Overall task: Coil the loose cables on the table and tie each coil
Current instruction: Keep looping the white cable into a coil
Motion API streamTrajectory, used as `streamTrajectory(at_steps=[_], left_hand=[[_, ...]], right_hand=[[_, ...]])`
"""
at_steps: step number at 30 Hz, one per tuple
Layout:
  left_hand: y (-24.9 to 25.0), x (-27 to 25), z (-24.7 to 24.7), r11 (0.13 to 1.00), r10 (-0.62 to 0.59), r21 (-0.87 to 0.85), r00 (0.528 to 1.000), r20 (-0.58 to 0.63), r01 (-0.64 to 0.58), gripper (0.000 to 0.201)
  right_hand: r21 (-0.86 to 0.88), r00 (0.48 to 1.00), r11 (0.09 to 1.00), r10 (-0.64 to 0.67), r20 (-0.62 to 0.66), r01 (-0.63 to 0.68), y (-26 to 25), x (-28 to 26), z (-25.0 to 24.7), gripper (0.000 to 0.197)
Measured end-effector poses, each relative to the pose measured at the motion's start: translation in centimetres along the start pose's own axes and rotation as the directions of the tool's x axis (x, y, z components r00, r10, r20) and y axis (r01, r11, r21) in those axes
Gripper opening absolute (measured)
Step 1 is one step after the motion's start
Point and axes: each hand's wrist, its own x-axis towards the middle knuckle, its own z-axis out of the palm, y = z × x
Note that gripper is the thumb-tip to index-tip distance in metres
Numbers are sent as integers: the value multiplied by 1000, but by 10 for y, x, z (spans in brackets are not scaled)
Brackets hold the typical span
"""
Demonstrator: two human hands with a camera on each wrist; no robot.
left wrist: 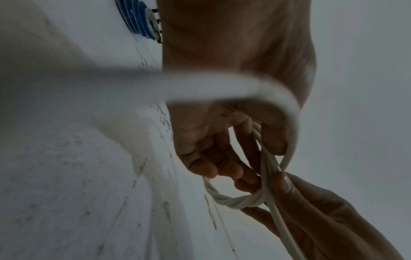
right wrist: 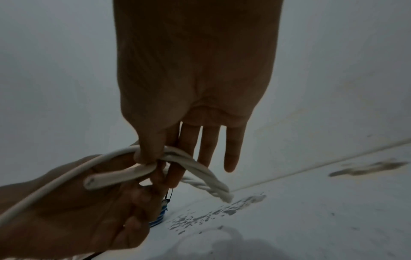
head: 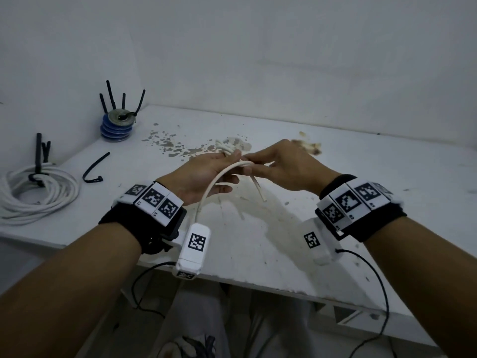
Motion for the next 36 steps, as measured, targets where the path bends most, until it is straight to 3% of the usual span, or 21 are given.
streamTrajectory(at_steps=[5, 9, 11, 13, 16, 19, 23, 26, 28, 30, 33, 36], left_hand=[[2, 1, -9, 971, -28, 229, 982, -187, 71, 44], [13, 1, -20, 957, 188, 282, 890, -415, -71, 42], [18, -1, -20, 902, 309, 417, 847, -433, -116, 48], [19, -4, -15, 840, 336, 534, 866, -369, -98, 47], [16, -2, -3, 873, 202, 486, 937, -285, -41, 46], [17, 5, 4, 941, 83, 338, 942, -325, 34, 49], [22, 7, 8, 948, -58, 290, 971, -233, 127, 53], [22, 10, 9, 946, -69, 294, 972, -226, 136, 38], [19, 12, 7, 959, -70, 250, 967, -246, 133, 27], [16, 12, 3, 982, -76, 150, 970, -233, 113, 24], [12, 10, -1, 994, -49, 86, 977, -206, 68, 27], [11, 8, -1, 996, 6, 85, 976, -219, 13, 29]], right_hand=[[67, 997, 997, 40, -71, -35, 4, 4, 2, 16], [62, 978, 996, 82, -192, -72, 11, 6, 10, 15], [70, 961, 993, 107, -253, -92, 14, 6, 15, 13], [24, 946, 996, 87, -312, -84, 15, 6, 20, 12], [-70, 928, 998, -26, -373, 0, 13, 8, 26, 10], [-211, 892, 970, -202, -404, 123, 9, 9, 33, 12], [-389, 835, 881, -415, -362, 269, 0, 8, 42, 14], [-496, 785, 789, -545, -295, 361, -5, 6, 48, 12], [-503, 768, 777, -567, -298, 378, -6, 4, 48, 12], [-474, 780, 801, -542, -313, 366, -4, 2, 47, 13], [-394, 852, 857, -452, -265, 332, 0, 1, 46, 11], [-183, 952, 969, -206, -225, 167, 2, 2, 41, 32]])
